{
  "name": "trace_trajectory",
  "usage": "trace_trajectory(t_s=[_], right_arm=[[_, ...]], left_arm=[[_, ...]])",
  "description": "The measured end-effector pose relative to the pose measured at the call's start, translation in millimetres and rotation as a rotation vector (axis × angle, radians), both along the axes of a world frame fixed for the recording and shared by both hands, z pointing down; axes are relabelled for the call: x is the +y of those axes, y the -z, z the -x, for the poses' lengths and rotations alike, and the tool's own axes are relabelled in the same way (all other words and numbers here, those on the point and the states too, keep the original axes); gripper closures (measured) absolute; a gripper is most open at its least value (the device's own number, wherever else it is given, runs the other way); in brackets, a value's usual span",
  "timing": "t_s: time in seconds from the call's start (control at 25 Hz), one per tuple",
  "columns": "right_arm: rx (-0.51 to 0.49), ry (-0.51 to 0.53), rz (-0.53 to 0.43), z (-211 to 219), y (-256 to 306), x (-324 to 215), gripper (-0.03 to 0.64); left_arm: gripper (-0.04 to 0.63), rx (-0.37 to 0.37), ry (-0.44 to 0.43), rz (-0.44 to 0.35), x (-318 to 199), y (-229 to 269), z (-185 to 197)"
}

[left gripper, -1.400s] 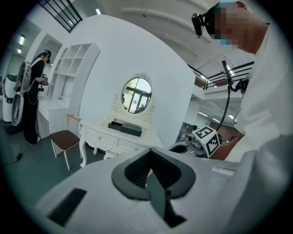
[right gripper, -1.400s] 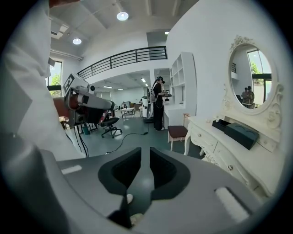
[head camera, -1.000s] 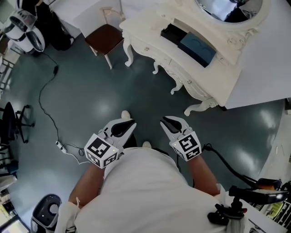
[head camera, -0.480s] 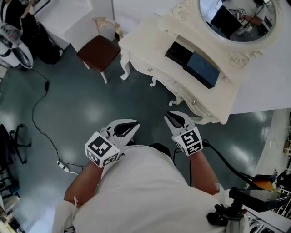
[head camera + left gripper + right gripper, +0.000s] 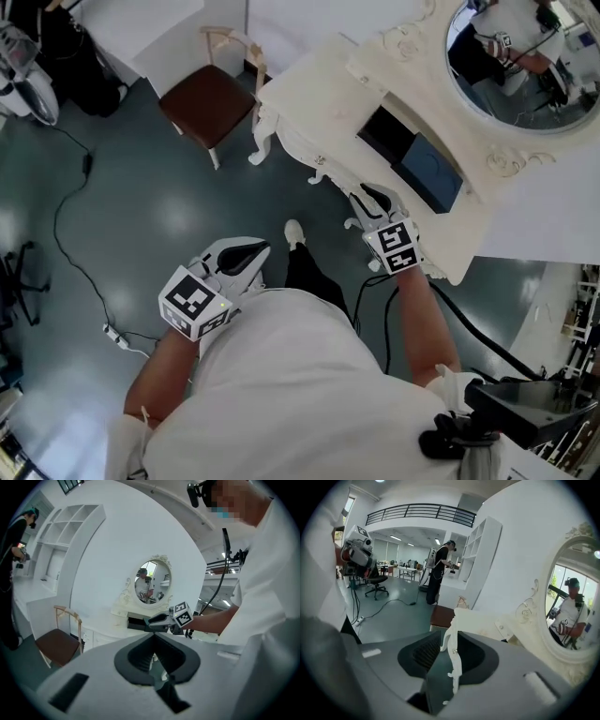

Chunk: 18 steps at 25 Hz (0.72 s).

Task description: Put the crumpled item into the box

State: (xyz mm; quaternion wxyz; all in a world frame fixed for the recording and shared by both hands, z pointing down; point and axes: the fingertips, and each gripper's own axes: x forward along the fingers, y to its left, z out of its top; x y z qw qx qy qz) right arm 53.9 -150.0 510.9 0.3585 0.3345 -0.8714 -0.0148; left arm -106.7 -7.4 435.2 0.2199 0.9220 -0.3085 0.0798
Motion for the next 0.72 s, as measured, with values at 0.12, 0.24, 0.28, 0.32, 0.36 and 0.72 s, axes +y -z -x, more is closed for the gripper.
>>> trace_trajectory(t_s=[0.12, 0.24, 0.28, 0.32, 0.36, 0.72], right_arm=[[0.061, 0.041, -0.008, -6.7, -15.3, -55.6, 0.494], [0.123, 0.105, -0.021, -17.9, -30.7, -107.9, 0.480], [0.144, 0.125, -0.026, -19.9, -34.6, -124.6, 0.476], [0.167, 0.144, -0.029, -21.2, -38.5, -140.8, 0.470], [0.189, 0.161, -0.029, -22.0, -43.0, -156.9, 0.463], [0.342, 0.308, 0.028, -15.4, -102.9, -262.5, 0.417]], left_arm=[[0.597, -0.005, 0.068, 0.007, -29.9, 0.3, 5.9], [0.597, -0.018, 0.136, 0.008, -54.7, 4.1, -6.2], [0.597, -0.025, 0.152, 0.006, -63.1, 5.9, -9.8], [0.597, -0.031, 0.168, 0.006, -71.9, 7.4, -12.4], [0.597, -0.035, 0.183, 0.007, -81.4, 8.6, -14.1], [0.597, -0.058, 0.314, 0.028, -148.5, 12.6, -20.9]])
